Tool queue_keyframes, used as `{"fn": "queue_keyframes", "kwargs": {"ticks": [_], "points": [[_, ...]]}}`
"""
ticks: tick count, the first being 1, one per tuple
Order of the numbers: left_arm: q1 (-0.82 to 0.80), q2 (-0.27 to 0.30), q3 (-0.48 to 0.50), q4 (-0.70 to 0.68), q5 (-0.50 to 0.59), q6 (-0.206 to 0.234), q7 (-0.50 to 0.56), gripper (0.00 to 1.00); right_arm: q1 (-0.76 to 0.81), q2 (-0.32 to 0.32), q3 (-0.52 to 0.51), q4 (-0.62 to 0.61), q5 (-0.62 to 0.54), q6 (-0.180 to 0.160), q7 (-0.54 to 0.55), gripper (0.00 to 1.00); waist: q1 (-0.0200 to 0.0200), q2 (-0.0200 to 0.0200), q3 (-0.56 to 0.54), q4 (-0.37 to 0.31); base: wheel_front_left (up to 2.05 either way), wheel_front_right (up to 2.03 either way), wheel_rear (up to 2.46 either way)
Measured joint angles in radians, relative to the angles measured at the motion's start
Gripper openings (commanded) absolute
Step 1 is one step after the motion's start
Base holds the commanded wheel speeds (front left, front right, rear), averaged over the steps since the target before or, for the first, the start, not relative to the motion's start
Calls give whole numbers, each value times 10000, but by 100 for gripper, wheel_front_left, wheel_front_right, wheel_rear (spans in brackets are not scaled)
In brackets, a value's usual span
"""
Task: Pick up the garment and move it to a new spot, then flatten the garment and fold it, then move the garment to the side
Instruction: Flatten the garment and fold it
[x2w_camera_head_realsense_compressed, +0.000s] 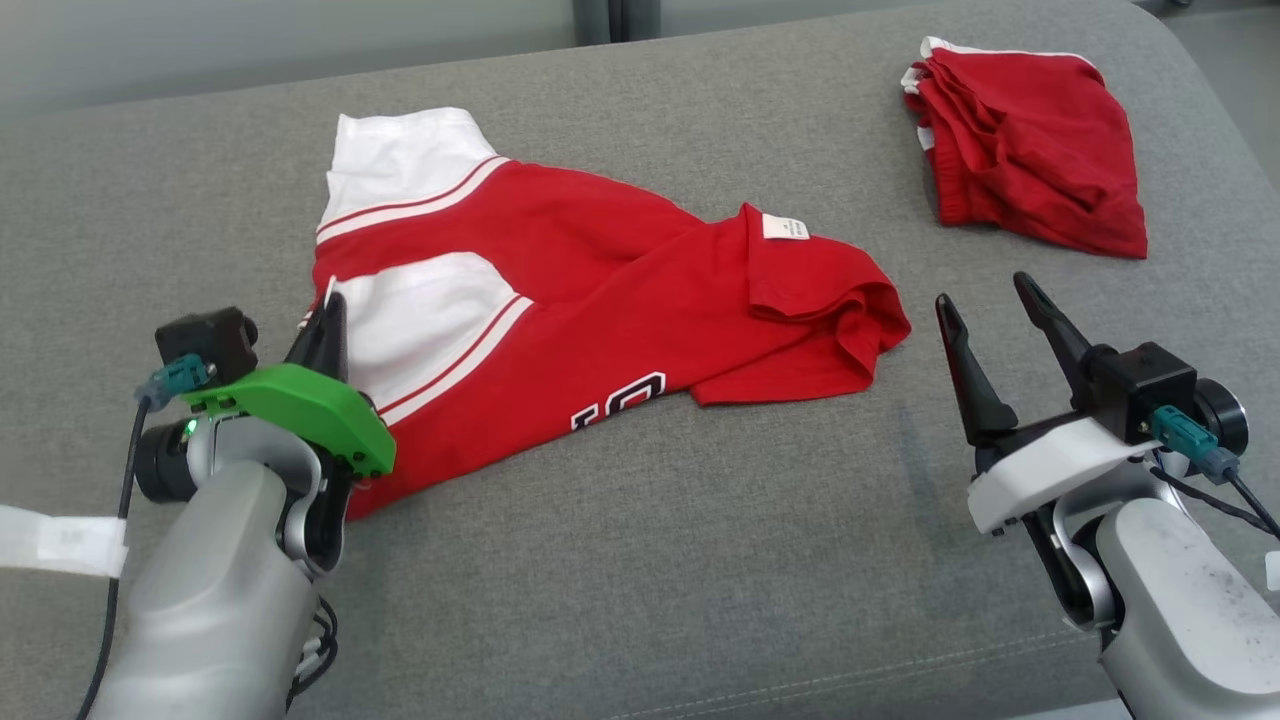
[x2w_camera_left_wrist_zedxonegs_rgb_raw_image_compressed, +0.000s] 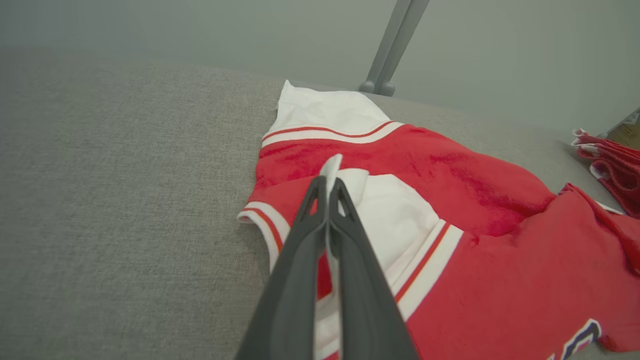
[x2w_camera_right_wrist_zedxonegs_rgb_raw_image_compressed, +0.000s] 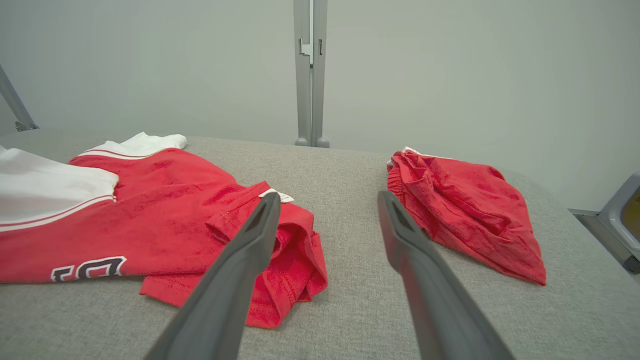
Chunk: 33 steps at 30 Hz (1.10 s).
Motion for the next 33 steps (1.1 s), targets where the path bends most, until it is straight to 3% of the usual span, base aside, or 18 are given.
{"fn": "queue_keyframes", "kwargs": {"ticks": [9,16,33], "points": [[1527,-157,1218,-1739,-230,345,17,0,123,-591,763,543,-378,734,349,100,0,0,-465,841,0,0,0],[2148,-268,1350,-2874,48,420,17,0,-747,-566,1352,1156,-585,1310,934,100,0,0,-467,1448,0,0,0],[2900,-502,1258,-4619,786,499,17,0,-2373,-577,1847,2947,-953,1595,1850,100,0,0,614,2387,0,0,0]]}}
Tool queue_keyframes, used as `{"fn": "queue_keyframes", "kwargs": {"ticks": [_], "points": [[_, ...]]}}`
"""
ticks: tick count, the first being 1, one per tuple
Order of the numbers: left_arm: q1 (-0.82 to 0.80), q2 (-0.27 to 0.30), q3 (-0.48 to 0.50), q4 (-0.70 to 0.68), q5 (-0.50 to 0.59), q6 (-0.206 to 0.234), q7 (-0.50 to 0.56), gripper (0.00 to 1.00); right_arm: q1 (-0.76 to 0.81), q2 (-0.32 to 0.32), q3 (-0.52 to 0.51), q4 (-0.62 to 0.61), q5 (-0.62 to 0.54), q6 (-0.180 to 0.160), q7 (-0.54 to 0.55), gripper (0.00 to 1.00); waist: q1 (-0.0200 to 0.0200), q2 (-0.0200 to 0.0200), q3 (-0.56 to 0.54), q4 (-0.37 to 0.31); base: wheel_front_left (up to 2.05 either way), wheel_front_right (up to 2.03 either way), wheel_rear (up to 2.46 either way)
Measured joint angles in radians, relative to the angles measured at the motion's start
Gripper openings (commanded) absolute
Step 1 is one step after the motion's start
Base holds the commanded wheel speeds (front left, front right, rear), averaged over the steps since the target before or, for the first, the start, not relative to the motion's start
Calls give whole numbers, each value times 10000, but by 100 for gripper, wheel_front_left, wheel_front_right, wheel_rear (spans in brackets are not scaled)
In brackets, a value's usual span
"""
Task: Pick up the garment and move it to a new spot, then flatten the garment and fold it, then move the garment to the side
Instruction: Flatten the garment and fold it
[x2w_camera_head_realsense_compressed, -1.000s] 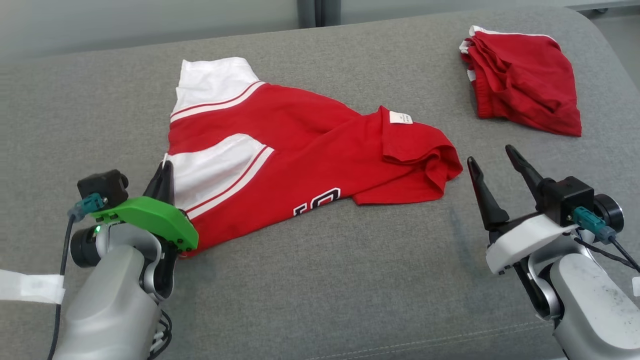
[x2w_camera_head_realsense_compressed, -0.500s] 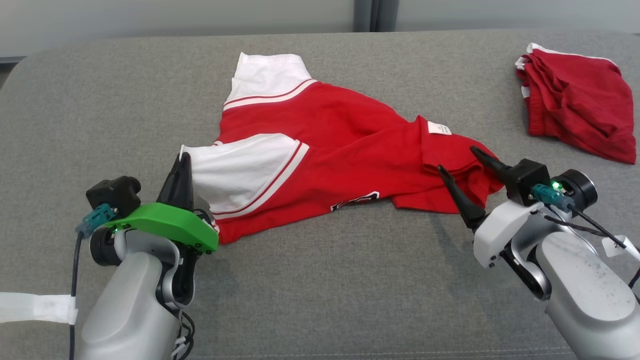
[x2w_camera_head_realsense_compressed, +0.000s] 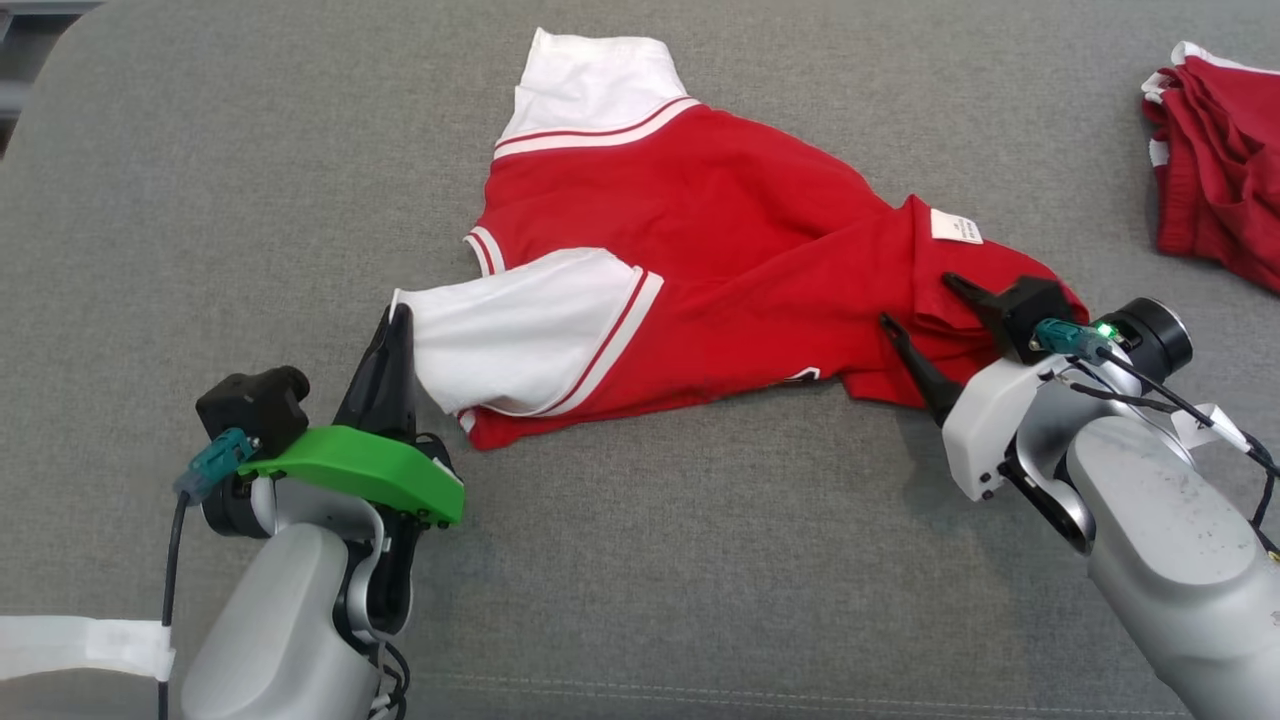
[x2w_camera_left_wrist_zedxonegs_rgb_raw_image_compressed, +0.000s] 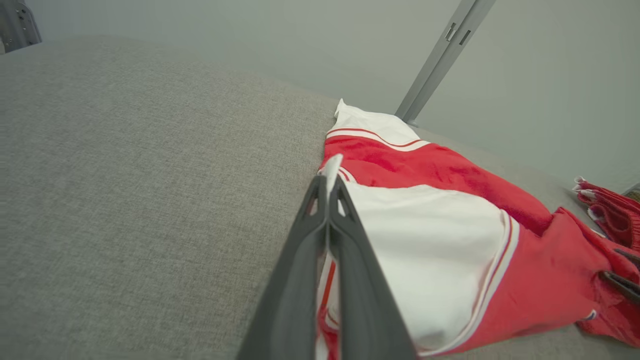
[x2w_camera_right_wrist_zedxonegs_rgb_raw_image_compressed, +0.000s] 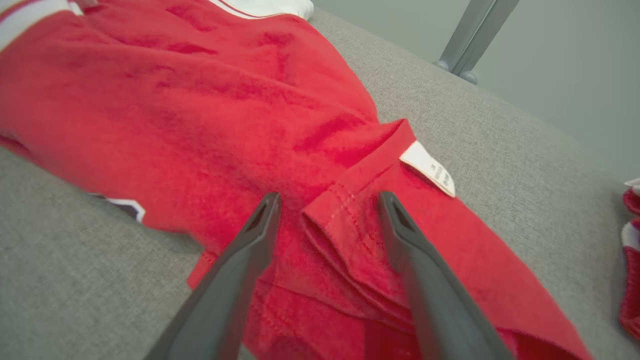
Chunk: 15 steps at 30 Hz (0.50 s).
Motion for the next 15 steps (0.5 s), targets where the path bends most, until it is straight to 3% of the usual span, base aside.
{"fn": "queue_keyframes", "kwargs": {"ticks": [6,7,9,11,12,15], "points": [[420,4,56,-353,232,44,0,0,-218,77,188,472,-59,71,-81,98,0,0,28,52,0,0,0],[457,6,86,-399,236,44,0,0,-235,81,205,531,-77,73,-96,81,0,0,14,40,0,0,0],[593,25,219,-458,249,96,0,0,-280,119,267,652,-100,75,-132,65,0,0,-27,-2,0,0,0],[769,98,284,-500,251,98,0,0,-354,165,305,740,-100,77,-192,60,0,0,-77,-63,0,0,0],[844,132,288,-523,270,100,0,0,-396,176,311,784,-100,92,-196,51,0,0,-102,-94,0,0,0],[1013,169,284,-667,307,113,0,0,-422,171,311,936,-98,153,-282,46,0,0,-171,-195,0,0,0]]}}
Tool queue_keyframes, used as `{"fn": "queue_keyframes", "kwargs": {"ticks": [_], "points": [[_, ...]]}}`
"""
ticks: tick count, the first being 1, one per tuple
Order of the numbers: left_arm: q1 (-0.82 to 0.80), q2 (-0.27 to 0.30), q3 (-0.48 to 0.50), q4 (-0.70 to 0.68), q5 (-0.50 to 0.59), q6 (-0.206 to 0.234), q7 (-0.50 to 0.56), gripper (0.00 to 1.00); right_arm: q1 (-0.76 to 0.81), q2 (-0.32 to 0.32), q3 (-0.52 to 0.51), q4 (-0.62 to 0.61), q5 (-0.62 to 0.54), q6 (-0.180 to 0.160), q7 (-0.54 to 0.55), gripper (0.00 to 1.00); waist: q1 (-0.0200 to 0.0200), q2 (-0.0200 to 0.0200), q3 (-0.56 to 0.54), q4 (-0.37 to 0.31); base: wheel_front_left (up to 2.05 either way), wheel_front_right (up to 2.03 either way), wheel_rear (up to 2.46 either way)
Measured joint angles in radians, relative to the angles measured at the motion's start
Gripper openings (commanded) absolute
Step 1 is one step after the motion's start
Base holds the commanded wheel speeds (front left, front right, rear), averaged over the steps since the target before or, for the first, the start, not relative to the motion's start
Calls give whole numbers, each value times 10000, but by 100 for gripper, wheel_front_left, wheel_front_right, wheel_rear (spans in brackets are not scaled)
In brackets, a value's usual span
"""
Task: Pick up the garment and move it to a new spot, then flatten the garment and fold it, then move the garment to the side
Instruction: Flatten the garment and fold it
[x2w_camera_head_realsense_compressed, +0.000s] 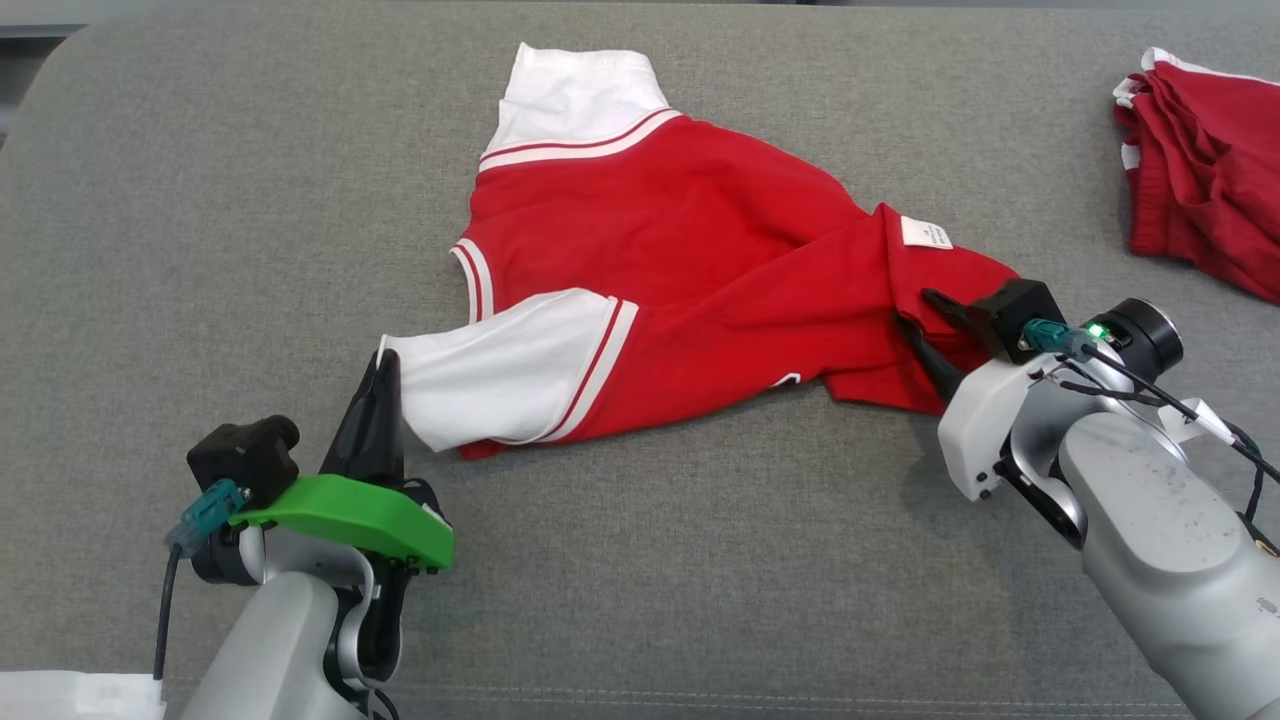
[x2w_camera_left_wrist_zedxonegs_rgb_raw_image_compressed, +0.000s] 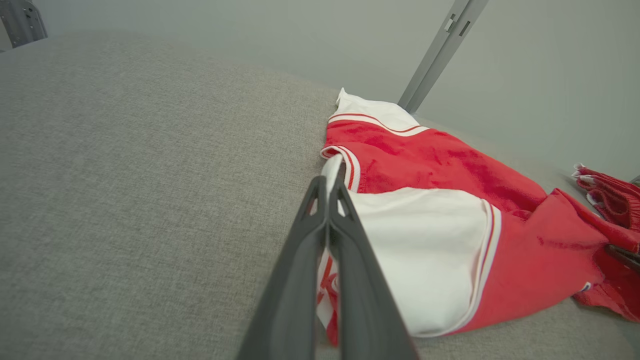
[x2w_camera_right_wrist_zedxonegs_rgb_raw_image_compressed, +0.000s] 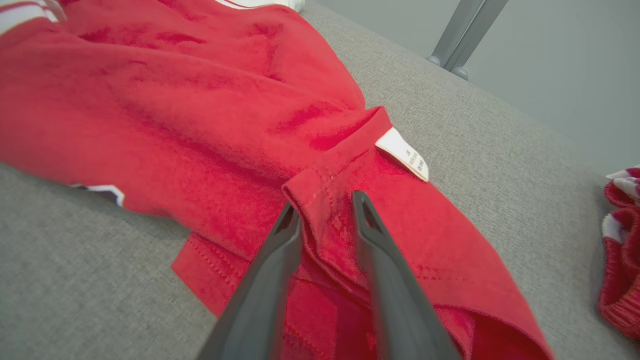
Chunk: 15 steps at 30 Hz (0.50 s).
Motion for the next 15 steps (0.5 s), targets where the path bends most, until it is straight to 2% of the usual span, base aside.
{"fn": "queue_keyframes", "kwargs": {"ticks": [15], "points": [[371,56,-13,-408,102,109,0,0,-421,94,-159,470,8,2,-431,38,0,0,-22,-223,0,0,0]]}}
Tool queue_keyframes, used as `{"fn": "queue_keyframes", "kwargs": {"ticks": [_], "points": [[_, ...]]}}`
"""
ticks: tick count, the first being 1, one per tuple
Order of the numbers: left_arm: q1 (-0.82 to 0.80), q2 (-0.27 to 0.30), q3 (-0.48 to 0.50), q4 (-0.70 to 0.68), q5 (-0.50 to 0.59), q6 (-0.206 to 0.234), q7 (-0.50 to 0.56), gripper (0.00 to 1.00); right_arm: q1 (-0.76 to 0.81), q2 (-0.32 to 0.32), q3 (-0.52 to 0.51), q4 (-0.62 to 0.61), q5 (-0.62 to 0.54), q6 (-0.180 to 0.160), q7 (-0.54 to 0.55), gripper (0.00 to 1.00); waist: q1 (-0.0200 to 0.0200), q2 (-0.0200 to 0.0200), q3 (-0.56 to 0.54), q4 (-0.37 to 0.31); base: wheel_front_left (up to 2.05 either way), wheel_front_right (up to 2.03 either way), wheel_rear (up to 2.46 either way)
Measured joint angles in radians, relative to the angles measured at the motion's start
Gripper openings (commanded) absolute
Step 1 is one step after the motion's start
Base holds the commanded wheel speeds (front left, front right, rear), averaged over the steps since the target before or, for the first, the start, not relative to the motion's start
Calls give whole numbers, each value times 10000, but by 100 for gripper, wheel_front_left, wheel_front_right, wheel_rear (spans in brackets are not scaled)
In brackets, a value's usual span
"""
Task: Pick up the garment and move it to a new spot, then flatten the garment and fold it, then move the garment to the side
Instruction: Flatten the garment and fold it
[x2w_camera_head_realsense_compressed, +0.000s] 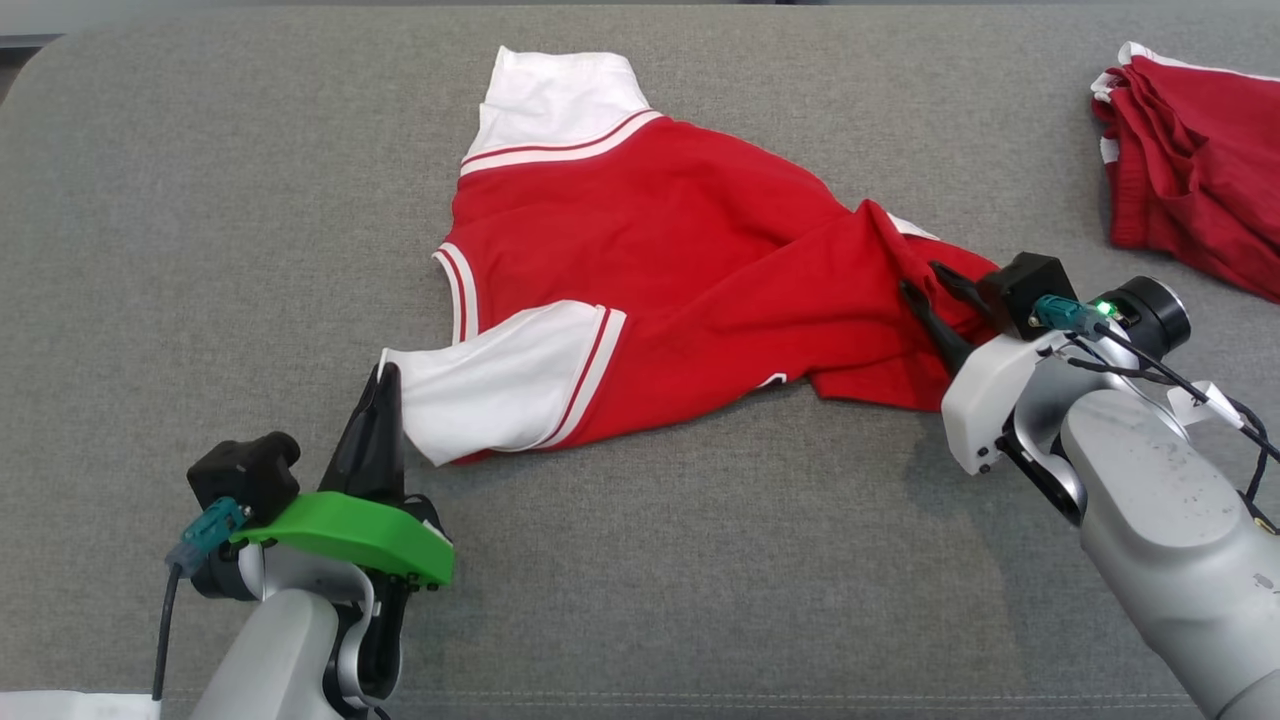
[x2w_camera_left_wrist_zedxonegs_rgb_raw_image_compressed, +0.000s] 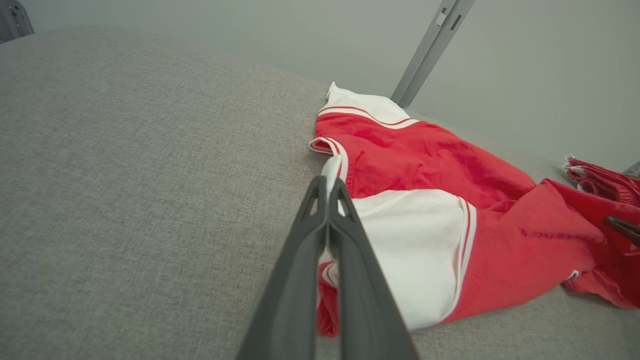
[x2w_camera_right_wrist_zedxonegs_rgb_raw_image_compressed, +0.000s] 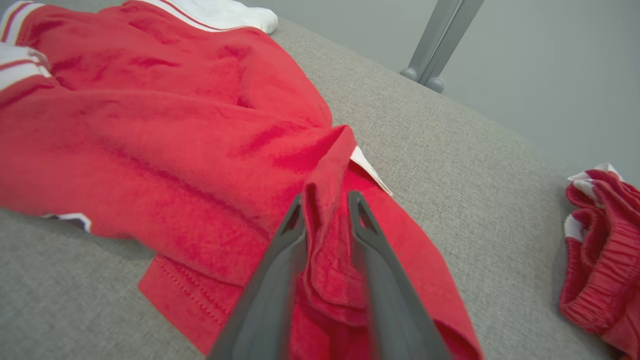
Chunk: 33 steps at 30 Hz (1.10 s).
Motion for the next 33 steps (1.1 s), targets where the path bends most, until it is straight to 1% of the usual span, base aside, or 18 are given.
{"fn": "queue_keyframes", "kwargs": {"ticks": [2,6,8,9,15,18,21,22,23,25,30,31,33], "points": [[11,15,2,-59,2,12,0,0,-69,98,17,130,0,0,-71,36,0,0,32,-24,0,0,0],[12,29,4,-144,17,59,0,0,-215,130,44,221,-2,0,-115,21,0,0,60,-36,0,0,0],[16,50,10,-217,17,84,0,0,-291,128,44,261,-6,0,-234,9,0,0,69,-43,0,0,0],[18,58,15,-247,17,84,0,0,-346,127,46,278,-8,0,-280,0,0,0,72,-47,0,0,0],[132,107,286,-355,19,128,0,0,-625,92,90,290,-94,2,-635,0,0,0,1,-142,0,0,0],[219,146,451,-566,75,128,0,0,-705,-38,25,268,-105,2,-869,0,0,0,-85,-236,0,0,0],[208,138,807,-1039,92,130,0,0,-773,-245,-428,56,40,-21,-1189,0,0,0,-208,-334,0,0,0],[200,134,972,-1244,92,128,0,0,-776,-278,-640,-77,155,-102,-1292,0,0,0,-257,-368,0,0,0],[175,123,1133,-1444,90,128,2,0,-776,-293,-846,-234,284,-109,-1371,0,0,0,-307,-401,0,0,0],[88,86,1588,-1967,90,123,-2,0,-777,-301,-1241,-665,700,-107,-1507,0,0,0,-418,-471,0,0,0],[-312,-29,2763,-3396,75,21,-4,0,-762,-357,-1705,-2082,1001,-98,-1576,0,0,0,-746,-695,0,0,0],[-402,-35,3189,-3967,90,-52,-6,0,-709,-412,-1960,-2894,1012,-109,-1565,0,0,0,-895,-802,0,0,0],[-473,-33,3526,-4581,190,-65,-12,0,-682,-416,-2355,-4034,1114,-109,-1563,0,0,0,-1053,-926,0,0,0]]}}
